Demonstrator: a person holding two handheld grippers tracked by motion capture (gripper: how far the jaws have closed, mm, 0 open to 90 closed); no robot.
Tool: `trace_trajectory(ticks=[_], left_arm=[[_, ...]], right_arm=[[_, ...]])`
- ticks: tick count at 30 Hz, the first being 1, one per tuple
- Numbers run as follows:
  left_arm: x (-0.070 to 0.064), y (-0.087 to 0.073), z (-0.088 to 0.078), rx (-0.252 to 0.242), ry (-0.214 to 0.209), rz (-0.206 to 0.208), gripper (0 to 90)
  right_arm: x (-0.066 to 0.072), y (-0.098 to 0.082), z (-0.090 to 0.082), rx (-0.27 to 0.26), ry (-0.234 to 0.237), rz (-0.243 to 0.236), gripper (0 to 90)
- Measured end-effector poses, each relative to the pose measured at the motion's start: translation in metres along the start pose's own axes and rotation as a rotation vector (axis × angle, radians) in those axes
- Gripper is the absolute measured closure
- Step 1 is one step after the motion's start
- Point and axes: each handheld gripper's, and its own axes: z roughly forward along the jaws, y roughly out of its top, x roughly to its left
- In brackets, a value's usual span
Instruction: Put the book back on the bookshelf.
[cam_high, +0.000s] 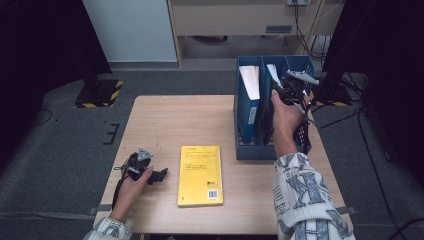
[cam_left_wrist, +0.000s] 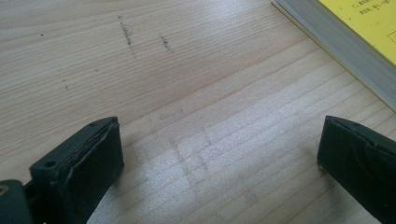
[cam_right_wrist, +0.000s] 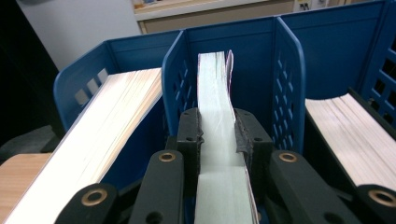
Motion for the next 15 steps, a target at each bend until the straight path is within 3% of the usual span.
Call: trace_trajectory(ticks=[5,15], left_arm=[[0.0,0.0,0.0,0.0,-0.002,0.002,0.0],[0.0,0.0,0.0,0.0,-0.003,0.004,0.0]], right_arm=[[-0.001,0.001,0.011,0.008,-0.025,-0.011,73.8],[0.002,-0.003,0.02,0.013,-0.027,-0.021,73.8]])
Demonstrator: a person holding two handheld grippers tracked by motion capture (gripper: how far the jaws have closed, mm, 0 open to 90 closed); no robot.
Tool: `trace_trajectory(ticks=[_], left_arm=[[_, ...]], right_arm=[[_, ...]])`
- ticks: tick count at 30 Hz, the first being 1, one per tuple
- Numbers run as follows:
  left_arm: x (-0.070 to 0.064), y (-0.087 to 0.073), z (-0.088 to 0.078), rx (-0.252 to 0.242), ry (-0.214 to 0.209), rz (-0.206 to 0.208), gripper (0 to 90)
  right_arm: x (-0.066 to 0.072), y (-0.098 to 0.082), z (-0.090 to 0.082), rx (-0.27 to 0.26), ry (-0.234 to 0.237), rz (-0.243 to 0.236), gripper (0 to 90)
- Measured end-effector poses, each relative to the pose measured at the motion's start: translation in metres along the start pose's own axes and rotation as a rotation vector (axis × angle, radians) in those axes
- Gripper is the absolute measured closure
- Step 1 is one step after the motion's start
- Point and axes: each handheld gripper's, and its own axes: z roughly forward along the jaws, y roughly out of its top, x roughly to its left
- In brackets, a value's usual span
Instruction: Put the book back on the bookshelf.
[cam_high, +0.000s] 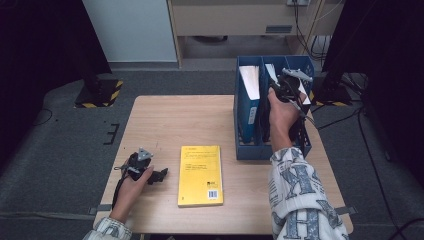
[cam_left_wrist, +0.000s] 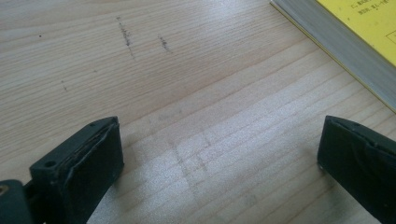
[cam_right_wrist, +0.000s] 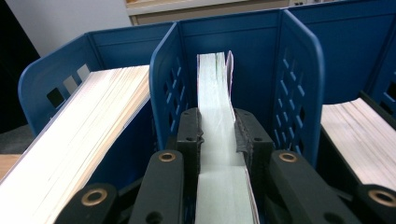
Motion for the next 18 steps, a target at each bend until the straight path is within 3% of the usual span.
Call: trace_trajectory(ticks=[18], left_arm=[[-0.0002,0.0002,0.0003,-0.001,-0.001,0.001,0.0]], right_arm=[[0.0085,-0.0041,0.0014,0.004,0.024,-0.008,73.5]])
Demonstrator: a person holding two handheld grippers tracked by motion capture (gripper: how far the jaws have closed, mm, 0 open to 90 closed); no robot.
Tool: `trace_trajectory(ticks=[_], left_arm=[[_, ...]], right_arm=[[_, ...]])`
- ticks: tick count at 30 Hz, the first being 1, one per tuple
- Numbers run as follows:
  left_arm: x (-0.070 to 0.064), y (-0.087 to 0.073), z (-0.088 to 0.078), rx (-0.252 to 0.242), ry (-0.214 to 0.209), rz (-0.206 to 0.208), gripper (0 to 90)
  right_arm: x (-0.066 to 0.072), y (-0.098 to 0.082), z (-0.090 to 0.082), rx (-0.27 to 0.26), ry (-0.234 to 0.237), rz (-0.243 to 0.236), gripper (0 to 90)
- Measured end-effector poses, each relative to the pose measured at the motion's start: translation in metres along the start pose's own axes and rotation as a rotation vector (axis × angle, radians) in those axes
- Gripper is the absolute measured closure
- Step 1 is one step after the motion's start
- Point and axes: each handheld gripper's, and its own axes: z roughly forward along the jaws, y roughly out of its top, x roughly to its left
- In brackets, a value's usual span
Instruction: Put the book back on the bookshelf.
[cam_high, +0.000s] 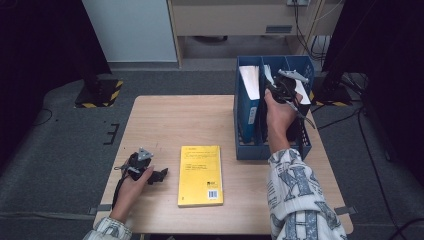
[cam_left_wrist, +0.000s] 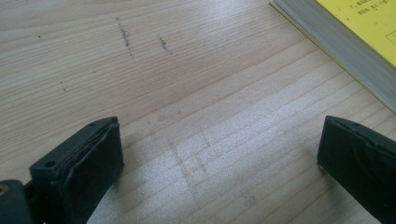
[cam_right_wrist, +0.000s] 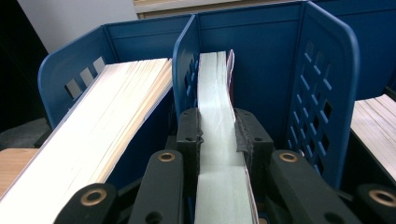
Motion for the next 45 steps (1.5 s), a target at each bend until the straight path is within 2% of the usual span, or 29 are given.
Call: trace_trajectory(ticks=[3,7,26,30,45], left_arm=[[0.0,0.0001,0.0001,0.0,0.0,0.0,0.0],[-0.0002,0.0001,0.0001,0.0,0.0,-0.001,0.0],[-0.0004,0.0003,0.0003,0.001,0.0,-0.002,0.0],[-0.0005,0.0004,0.0004,0.001,0.0,-0.002,0.0],[-0.0005,0.0004,0.0004,0.001,0.0,-0.002,0.0]], right_arm=[[0.0003,0.0001,-0.0004,0.008,0.004,-0.012,73.4],[-0.0016,-0.0016,-0.0019,0.006,0.011,0.006,73.2],[0.0006,-0.0043,-0.0045,0.008,0.032,0.036,71.3],[0.0006,-0.0054,-0.0049,0.004,0.041,0.059,70.2],[-0.0011,-0.0057,-0.0052,-0.001,0.067,0.069,65.0]])
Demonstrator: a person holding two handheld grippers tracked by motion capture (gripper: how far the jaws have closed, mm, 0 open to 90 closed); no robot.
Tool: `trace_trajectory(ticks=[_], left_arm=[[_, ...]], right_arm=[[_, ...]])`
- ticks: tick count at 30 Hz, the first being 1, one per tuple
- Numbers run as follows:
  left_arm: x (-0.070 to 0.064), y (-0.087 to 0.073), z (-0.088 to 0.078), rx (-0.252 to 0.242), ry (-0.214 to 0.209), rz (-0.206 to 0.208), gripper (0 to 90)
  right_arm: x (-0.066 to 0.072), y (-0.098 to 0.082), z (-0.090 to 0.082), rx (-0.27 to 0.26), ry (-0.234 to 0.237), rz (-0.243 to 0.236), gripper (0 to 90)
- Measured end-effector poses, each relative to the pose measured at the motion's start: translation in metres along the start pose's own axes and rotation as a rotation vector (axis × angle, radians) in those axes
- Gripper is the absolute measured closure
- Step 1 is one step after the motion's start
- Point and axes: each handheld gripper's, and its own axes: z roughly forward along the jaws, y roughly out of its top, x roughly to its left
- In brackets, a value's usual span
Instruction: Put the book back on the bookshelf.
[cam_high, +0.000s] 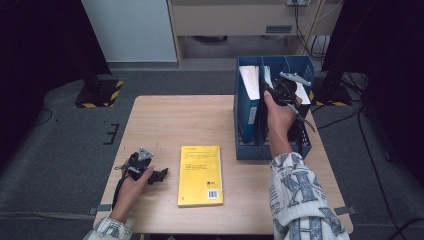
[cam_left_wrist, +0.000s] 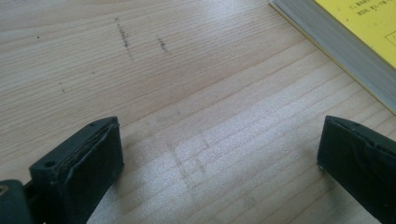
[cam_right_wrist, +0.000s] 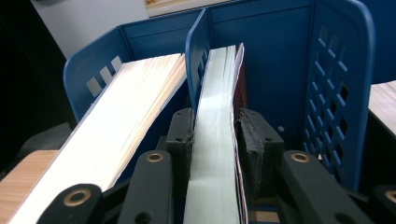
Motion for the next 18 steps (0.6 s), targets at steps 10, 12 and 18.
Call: trace_trajectory(ticks=[10,12,18], left_arm=[[0.0,0.0,0.0,0.0,0.0,0.0,0.0],[0.0,0.0,0.0,0.0,0.0,0.0,0.0],[0.0,0.0,0.0,0.0,0.0,0.0,0.0]], right_arm=[[-0.006,0.007,-0.008,-0.023,0.036,0.018,53.0],[-0.007,0.008,-0.01,-0.025,0.047,0.013,49.7],[-0.008,0.012,-0.021,-0.043,0.042,-0.021,38.8]])
